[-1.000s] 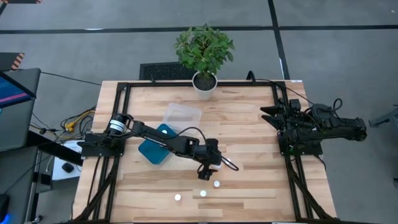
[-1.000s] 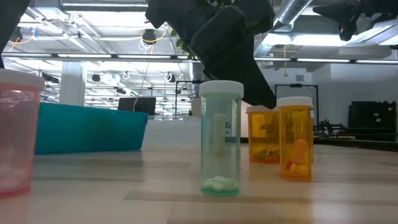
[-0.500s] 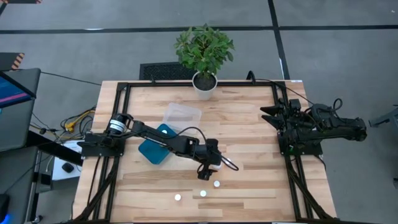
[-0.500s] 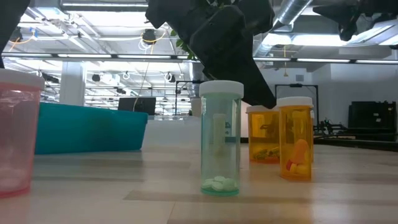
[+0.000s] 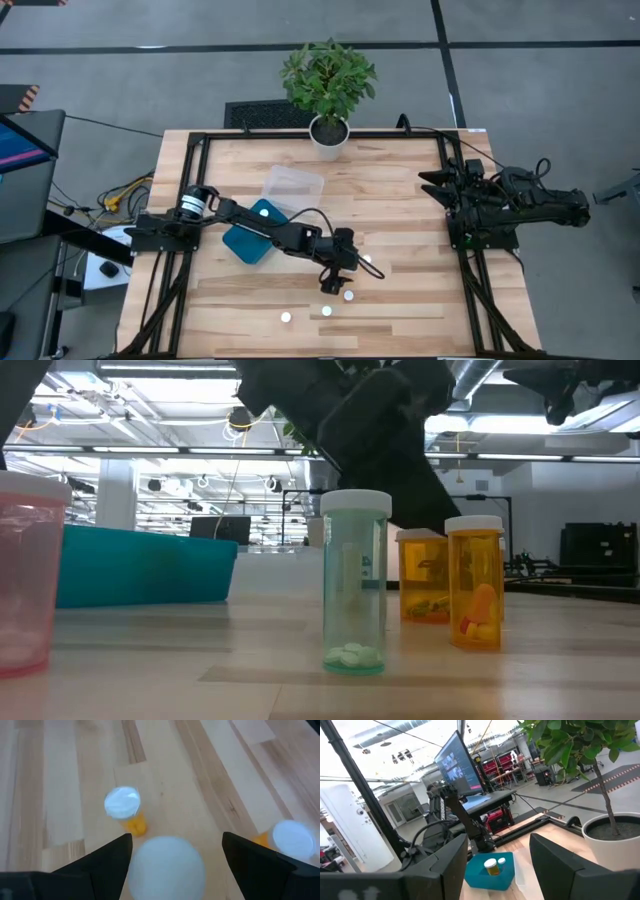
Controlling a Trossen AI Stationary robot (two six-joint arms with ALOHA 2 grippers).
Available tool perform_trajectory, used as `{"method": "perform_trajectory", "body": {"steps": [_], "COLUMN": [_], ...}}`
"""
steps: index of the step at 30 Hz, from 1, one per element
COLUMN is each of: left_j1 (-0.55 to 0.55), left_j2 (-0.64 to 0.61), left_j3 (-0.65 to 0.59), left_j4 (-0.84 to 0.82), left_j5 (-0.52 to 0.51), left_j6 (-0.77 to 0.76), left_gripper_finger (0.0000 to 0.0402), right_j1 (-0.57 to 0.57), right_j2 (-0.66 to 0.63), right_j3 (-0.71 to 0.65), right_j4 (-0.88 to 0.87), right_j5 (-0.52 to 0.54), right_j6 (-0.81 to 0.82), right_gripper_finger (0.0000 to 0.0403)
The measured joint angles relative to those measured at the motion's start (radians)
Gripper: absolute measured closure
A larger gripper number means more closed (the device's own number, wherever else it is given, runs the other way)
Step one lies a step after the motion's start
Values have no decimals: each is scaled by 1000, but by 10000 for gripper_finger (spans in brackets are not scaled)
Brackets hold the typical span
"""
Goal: Pick and place medicine bottles into bin by pill shape (circle, oval)
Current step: Put the orange pill bottle into the blue bin
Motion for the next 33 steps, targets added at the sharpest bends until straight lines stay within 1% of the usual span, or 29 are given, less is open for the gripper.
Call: {"method": "perform_trajectory", "body": {"steps": [8,11,16,20,22,27,33], "left_j1": [4,4,4,5,5,5,4], "left_j2": [0,0,0,-6,-11,-20,-49], "left_j3": [0,0,0,0,0,0,0], "left_j4": [-24,-27,-46,-48,-46,-57,-103], "left_j5": [1,4,3,-2,-8,-27,-59], "left_j6": [2,-5,-47,-35,-25,-22,-74], "left_gripper_finger": [101,110,153,193,204,204,182], "right_j1": [0,0,0,0,0,0,0], "right_j2": [0,0,0,0,0,0,0], "right_j3": [0,0,0,0,0,0,0], "right_j4": [-2,-2,-3,-3,-3,-4,-4], "right_j5": [0,0,0,0,0,0,0], "right_j6": [-1,-1,-1,-2,-2,-2,-2], "right_gripper_finger": [179,179,179,179,179,179,179]}}
